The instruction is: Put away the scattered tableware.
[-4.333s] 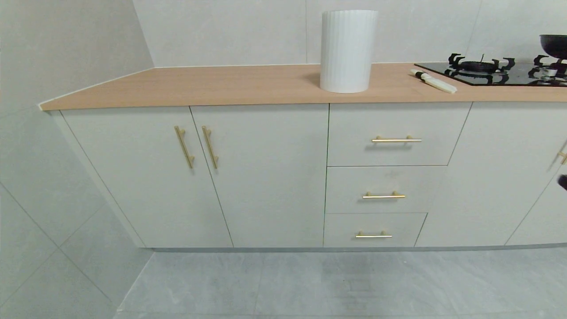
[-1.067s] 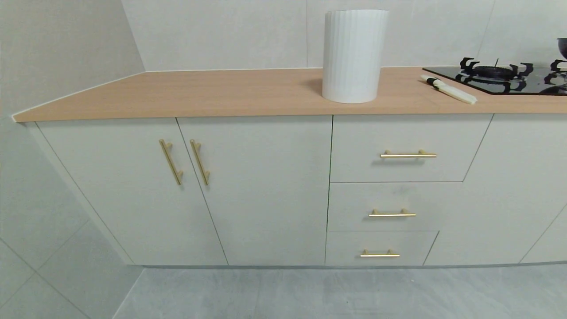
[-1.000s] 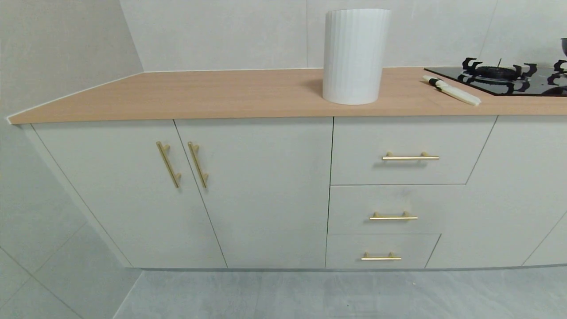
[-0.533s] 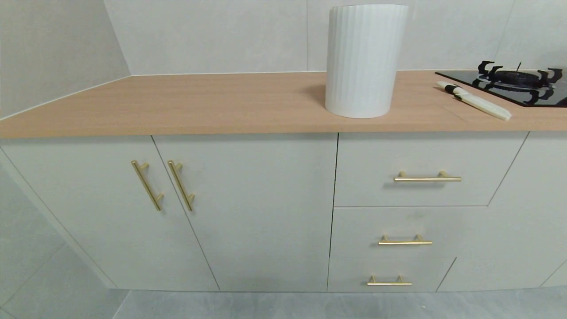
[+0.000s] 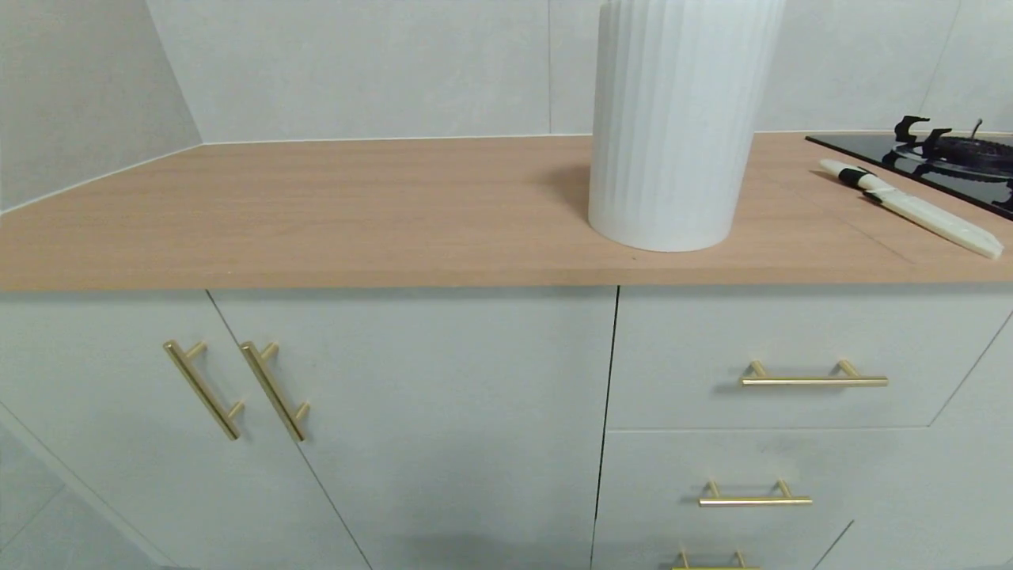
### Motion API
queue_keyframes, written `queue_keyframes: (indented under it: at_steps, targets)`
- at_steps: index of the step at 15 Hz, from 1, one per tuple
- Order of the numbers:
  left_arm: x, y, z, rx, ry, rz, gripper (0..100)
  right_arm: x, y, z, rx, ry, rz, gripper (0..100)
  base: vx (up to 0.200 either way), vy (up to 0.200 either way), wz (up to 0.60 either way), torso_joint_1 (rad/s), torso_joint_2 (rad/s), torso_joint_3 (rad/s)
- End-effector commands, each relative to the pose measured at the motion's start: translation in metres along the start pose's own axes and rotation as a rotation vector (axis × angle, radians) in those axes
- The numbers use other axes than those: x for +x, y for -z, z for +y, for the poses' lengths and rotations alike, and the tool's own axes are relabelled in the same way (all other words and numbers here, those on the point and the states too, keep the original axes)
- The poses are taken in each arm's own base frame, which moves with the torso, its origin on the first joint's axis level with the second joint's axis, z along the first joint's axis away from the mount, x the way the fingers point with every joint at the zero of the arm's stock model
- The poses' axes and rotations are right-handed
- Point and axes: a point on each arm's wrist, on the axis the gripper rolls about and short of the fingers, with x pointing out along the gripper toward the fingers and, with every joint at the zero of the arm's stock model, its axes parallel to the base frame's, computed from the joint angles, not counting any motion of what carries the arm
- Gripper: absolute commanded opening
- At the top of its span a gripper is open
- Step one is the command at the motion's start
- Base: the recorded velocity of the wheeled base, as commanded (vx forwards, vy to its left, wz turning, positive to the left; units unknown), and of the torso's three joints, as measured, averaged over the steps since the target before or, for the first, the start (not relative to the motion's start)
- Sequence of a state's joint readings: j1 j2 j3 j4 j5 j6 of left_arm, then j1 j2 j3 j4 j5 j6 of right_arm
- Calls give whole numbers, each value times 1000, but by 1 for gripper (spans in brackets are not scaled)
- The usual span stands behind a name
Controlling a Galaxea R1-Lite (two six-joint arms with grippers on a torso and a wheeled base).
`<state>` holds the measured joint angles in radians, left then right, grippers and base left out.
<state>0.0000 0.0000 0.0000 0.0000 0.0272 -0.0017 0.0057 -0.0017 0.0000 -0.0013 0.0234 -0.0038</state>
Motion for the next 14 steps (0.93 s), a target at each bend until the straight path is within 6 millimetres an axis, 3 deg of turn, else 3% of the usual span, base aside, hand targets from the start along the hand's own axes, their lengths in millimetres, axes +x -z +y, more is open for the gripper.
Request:
queue_keyframes:
  at_steps: [1, 8, 10, 14]
  targets:
    - [0, 0, 0, -1, 0, 0, 100, 0, 0, 0, -1, -2, 1, 100, 0, 0, 0, 0, 0, 0]
    - [0, 0, 0, -1, 0, 0, 100, 0, 0, 0, -4, -2, 1, 100, 0, 0, 0, 0, 0, 0]
    - [0, 0, 0, -1, 0, 0, 100, 0, 0, 0, -4, -2, 0, 100, 0, 0, -600, 7, 2, 0]
    - [0, 0, 0, -1, 0, 0, 100, 0, 0, 0, -4, -2, 0, 100, 0, 0, 0, 0, 0, 0]
